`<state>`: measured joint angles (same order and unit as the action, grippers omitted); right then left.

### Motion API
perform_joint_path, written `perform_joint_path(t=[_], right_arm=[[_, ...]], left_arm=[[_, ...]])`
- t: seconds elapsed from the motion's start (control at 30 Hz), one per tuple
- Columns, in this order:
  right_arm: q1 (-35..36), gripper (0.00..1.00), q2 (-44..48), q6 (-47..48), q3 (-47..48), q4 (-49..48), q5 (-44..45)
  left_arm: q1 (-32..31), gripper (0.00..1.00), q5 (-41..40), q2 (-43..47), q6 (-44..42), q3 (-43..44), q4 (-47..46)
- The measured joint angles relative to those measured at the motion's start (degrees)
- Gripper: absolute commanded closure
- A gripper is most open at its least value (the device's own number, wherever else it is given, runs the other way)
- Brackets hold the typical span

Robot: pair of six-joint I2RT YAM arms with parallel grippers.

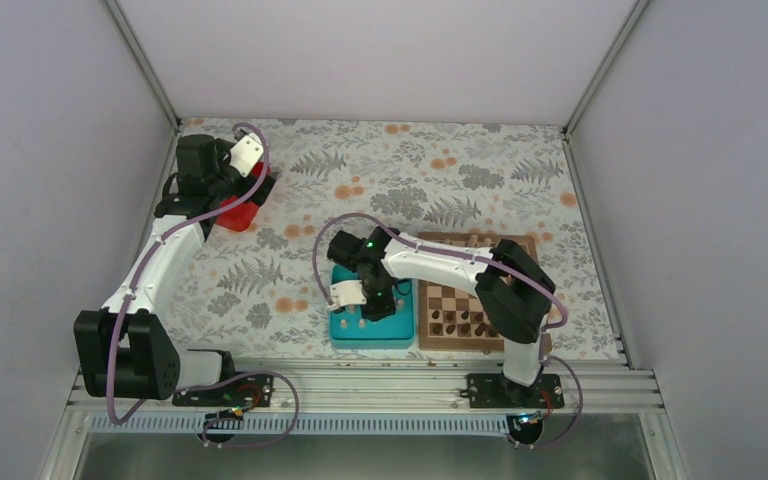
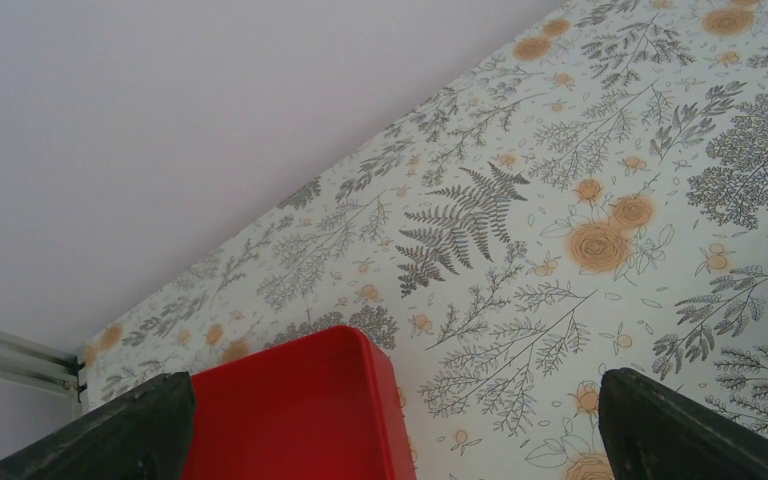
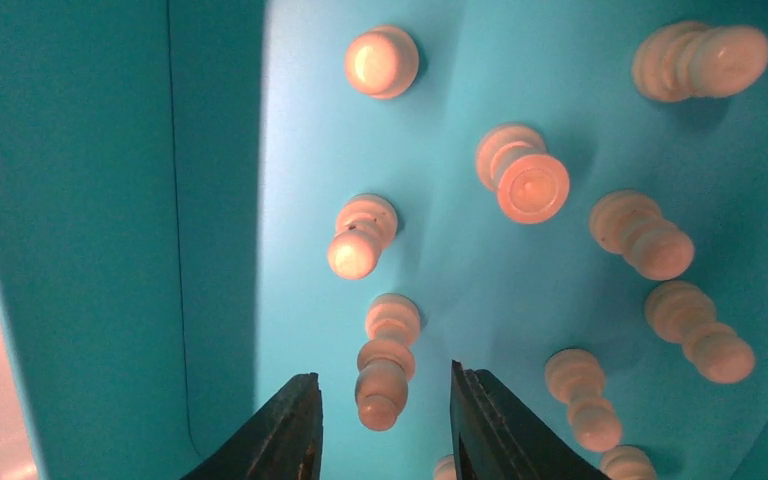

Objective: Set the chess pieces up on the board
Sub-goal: Pick up the chess piece from the storage box.

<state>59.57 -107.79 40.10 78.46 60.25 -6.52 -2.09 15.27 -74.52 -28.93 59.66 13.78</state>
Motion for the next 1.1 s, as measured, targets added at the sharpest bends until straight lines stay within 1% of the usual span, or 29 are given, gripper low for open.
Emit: perform_joint_path(t=[0.2,0.33,0.5,0.63,0.93,1.1], right_arm=[[0.0,0.69,-0.3,-0.3,-1.4,-0.8,0.4],[0.0,0.79,-0.3,-0.6,-1.8,-1.5,0.8],[0.0,0.81,-0.3,-0.9,-2.0,-2.0,0.8],[0.0,0.86,-0.3,-1.0,-2.0,-2.1,0.8],[-1.2,0.88,0.8,-1.0,-1.0,-0.4,0.8],[-6.2,0.88,6.1,-0.9,3.3,2.1,1.1]], left_arm=[[0.0,0.0,0.0,-0.2,0.0,0.0,0.0],[0.0,0.0,0.0,-0.2,0.0,0.0,0.0],[0.0,0.0,0.0,-0.2,0.0,0.0,0.0],[0.0,0.0,0.0,-0.3,0.0,0.0,0.0],[0.0,0.0,0.0,-0.3,0.0,0.0,0.0],[0.0,0.0,0.0,-0.3,0.0,0.0,0.0]])
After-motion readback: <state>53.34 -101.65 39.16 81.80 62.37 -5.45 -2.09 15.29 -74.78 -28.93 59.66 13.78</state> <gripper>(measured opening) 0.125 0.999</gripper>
